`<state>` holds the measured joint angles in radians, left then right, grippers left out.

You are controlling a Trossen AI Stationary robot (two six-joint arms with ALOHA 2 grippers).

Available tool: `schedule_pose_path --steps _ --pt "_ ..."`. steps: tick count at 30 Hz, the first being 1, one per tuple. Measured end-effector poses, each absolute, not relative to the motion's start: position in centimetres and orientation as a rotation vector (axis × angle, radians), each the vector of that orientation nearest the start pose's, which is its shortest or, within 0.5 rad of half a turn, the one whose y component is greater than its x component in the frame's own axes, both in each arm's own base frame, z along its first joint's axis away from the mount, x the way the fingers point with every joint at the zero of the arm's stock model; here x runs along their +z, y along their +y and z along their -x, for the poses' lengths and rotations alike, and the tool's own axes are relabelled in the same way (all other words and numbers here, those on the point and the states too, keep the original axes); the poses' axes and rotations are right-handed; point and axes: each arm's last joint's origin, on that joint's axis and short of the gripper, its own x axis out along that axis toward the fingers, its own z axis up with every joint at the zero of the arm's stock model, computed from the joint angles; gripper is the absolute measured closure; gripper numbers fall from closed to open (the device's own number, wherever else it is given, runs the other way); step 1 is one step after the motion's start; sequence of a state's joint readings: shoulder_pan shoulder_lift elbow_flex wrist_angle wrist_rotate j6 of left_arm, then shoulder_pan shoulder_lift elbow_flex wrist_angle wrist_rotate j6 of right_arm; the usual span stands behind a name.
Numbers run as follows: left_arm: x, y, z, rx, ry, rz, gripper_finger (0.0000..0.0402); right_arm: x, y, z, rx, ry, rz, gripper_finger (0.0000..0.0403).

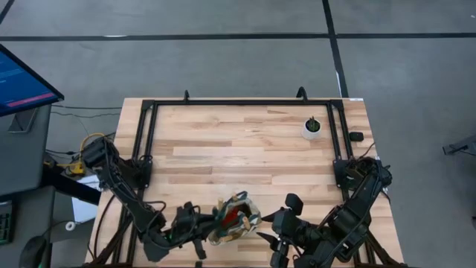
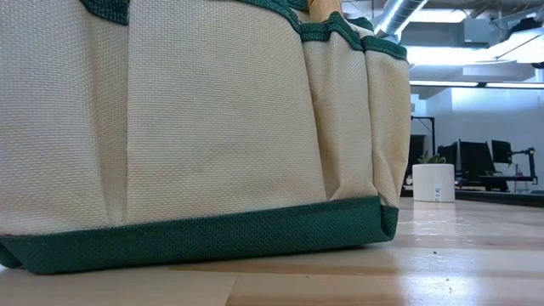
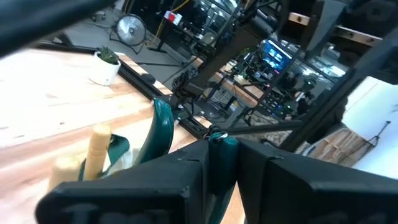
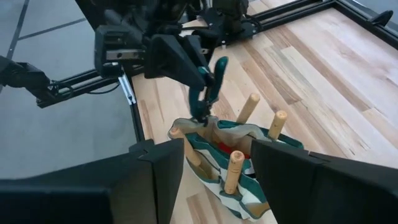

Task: Pick & Place Garden tools in Gardening bag
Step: Put the green shear scissors into the gardening bag pocket

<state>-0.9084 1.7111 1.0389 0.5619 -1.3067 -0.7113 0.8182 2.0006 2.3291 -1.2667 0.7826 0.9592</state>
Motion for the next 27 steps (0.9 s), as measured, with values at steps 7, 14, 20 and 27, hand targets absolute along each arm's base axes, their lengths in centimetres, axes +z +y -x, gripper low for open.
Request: schedule_pose_path --steps 7,14,20,27 --pt "23.9 -26.2 -24.2 0.417 -0.087 0.578 0.0369 40.8 27.6 -28.3 -0.261 0.586 -0.251 0.0223" --pt "26.1 -27.1 -21.5 0.346 -0.090 0.576 0.0369 40.8 27.6 -28.3 -0.261 0.583 -0.256 0.0223" --pt "28.6 -28.2 -17.0 0.321 -0.092 0.536 0.0369 40.8 27.6 -28.3 -0.261 0.583 -0.257 0.0223" --pt "25.6 -30.3 -16.8 0.276 -0.072 0.572 0.0369 40.8 27.6 -28.3 -0.261 0.583 -0.256 0.0223"
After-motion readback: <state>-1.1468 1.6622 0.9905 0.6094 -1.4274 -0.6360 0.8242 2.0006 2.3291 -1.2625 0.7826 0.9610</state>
